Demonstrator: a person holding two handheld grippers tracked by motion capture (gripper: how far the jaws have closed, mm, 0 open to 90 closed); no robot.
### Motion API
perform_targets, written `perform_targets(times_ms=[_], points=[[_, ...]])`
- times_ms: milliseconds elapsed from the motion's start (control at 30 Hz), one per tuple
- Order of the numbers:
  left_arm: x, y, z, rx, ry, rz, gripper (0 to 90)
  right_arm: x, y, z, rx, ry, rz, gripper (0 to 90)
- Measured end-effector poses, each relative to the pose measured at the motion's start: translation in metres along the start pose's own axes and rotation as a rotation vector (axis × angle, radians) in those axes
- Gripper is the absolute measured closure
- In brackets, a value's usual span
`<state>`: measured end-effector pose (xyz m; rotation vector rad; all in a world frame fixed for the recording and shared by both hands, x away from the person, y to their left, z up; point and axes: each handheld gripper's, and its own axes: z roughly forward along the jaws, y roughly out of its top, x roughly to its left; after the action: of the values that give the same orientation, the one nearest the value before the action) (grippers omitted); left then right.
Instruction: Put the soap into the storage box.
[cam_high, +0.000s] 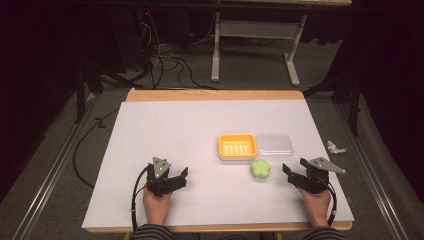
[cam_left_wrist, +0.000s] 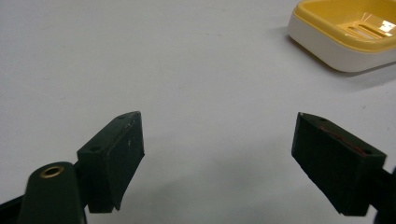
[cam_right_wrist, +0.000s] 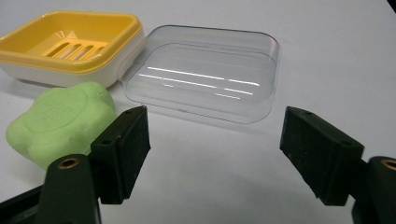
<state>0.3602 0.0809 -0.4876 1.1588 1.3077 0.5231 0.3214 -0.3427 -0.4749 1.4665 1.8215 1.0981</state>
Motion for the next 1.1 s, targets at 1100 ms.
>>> perform_targets(times_ms=[1100], points=[[-0.002, -0.002, 0.001, 0.015, 0.0, 0.021, 17.9, 0.052, 0.002, -0.026, 0.007, 0.144, -0.053, 14.7]])
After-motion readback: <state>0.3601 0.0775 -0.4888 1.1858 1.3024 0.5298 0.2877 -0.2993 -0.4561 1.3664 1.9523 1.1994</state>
